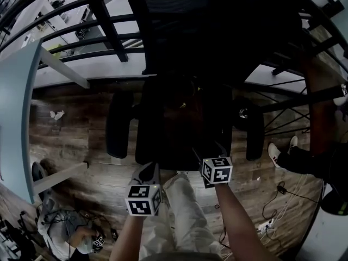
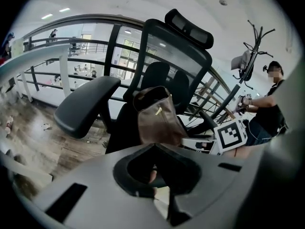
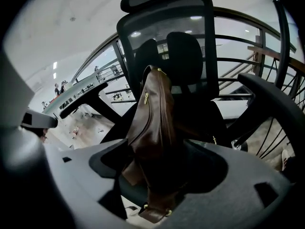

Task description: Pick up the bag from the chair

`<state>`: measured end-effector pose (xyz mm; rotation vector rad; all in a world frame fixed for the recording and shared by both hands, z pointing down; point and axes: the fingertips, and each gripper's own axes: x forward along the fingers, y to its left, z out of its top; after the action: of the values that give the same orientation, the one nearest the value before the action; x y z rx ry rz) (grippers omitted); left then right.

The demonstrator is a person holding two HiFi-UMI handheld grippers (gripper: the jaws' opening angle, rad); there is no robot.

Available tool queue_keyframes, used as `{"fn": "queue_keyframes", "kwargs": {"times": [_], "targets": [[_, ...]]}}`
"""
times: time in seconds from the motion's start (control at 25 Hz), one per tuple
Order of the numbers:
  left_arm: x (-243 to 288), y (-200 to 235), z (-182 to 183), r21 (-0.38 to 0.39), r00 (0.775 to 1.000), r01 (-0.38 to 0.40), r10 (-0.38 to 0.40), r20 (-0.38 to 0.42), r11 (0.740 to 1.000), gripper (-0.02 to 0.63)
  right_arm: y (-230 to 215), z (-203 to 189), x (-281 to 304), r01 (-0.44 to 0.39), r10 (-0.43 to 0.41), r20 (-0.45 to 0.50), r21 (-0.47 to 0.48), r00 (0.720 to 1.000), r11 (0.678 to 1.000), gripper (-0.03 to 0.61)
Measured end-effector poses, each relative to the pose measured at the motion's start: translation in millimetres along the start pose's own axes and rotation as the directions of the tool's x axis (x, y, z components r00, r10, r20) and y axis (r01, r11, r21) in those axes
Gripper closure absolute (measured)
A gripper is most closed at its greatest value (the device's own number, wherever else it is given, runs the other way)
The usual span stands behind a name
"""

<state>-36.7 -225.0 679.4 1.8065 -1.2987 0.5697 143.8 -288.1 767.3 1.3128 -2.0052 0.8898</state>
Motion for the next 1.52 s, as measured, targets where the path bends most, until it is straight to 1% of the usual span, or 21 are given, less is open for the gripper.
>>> {"fn": "queue_keyframes", "kwargs": {"times": [0.12, 0.28, 0.4, 0.44, 0.52, 0.6, 0.72, 0.84, 1.0, 1.24, 1.52], "targets": [[5, 0, -3, -0.006, 1.0, -0.002, 0.002, -0.008, 1.0, 0.613, -4, -3, 9, -0.028, 0.029, -0.021, 0.022, 0.999, 0.999, 0.247], [5, 0, -8, -0.014, 1.0, -0.006, 0.006, -0.017, 1.0, 0.613, -3, -5, 14, -0.068, 0.07, -0.04, 0.064, 0.997, 0.996, 0.247], [3, 1, -10, -0.019, 1.0, -0.011, 0.01, -0.02, 1.0, 0.613, 0, -7, 15, -0.077, 0.081, -0.058, 0.056, 0.995, 0.995, 0.248], [3, 1, -11, -0.019, 1.0, -0.012, 0.012, -0.021, 1.0, 0.614, 2, -8, 15, -0.077, 0.079, -0.069, 0.039, 0.994, 0.996, 0.264], [2, 1, -13, -0.019, 1.0, -0.013, 0.013, -0.021, 1.0, 0.613, 7, -10, 14, -0.072, 0.071, -0.092, -0.01, 0.993, 0.997, 0.338], [-1, 0, -13, -0.018, 1.0, -0.011, 0.011, -0.017, 1.0, 0.613, 12, -9, 13, -0.066, 0.062, -0.101, -0.045, 0.993, 0.997, 0.39], [-8, -3, -12, -0.015, 1.0, -0.009, 0.009, -0.013, 1.0, 0.613, 17, -6, 9, -0.051, 0.044, -0.105, -0.061, 0.993, 0.997, 0.444], [-14, -6, -10, -0.012, 1.0, -0.005, 0.005, -0.005, 1.0, 0.613, 25, -4, 4, -0.038, 0.03, -0.104, -0.069, 0.994, 0.997, 0.473], [-28, -9, -8, -0.006, 1.0, -0.001, 0.001, 0.007, 1.0, 0.614, 43, 0, -10, -0.042, 0.037, -0.093, -0.061, 0.995, 0.997, 0.486], [-55, -9, -8, -0.004, 1.0, -0.002, 0.003, 0.027, 1.0, 0.613, 69, -6, -36, -0.032, 0.026, -0.096, -0.067, 0.995, 0.997, 0.494], [-91, -16, -6, 0.003, 0.999, 0.007, -0.007, 0.052, 1.0, 0.614, 90, -4, -76, -0.016, 0.016, -0.064, 0.004, 0.998, 1.0, 0.499]]}}
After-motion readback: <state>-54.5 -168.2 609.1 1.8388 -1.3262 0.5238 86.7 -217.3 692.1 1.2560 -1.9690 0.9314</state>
